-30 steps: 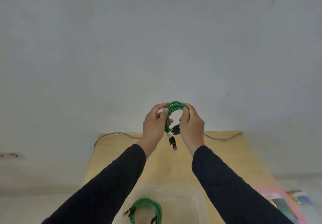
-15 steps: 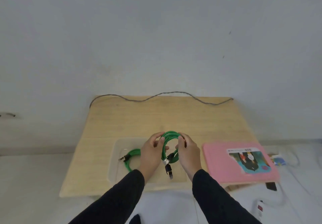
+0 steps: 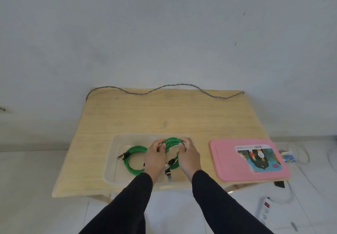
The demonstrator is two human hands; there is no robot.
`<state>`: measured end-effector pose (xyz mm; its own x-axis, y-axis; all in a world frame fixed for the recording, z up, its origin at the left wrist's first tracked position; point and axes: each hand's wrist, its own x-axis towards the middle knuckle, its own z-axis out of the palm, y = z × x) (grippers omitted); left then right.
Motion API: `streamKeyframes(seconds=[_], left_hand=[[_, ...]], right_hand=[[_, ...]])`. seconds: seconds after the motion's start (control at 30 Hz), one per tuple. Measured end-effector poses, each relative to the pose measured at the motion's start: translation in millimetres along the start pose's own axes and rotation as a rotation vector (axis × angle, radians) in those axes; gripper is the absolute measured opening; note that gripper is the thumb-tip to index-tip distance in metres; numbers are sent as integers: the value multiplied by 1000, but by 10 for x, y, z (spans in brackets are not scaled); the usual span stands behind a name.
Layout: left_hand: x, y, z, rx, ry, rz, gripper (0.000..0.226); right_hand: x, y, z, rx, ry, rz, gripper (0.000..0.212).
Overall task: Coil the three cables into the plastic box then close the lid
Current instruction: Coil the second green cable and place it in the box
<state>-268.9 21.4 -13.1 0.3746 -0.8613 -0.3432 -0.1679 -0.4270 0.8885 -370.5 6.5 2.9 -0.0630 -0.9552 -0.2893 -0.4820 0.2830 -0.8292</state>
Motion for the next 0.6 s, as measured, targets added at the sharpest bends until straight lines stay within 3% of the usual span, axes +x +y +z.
streamKeyframes(seconds=[0.23,0.43,0.6], left_hand=[[98,-64,47,148,-17,50,25],[148,-82,85,499,-52,212,32],[76,-57,109,828,-158,389,36]], right_hand=[[25,97,60,-87,-35,44,31],[-13,119,91,-373,-120,-23,50],[-82,87,50,-627,-194,-181,57]])
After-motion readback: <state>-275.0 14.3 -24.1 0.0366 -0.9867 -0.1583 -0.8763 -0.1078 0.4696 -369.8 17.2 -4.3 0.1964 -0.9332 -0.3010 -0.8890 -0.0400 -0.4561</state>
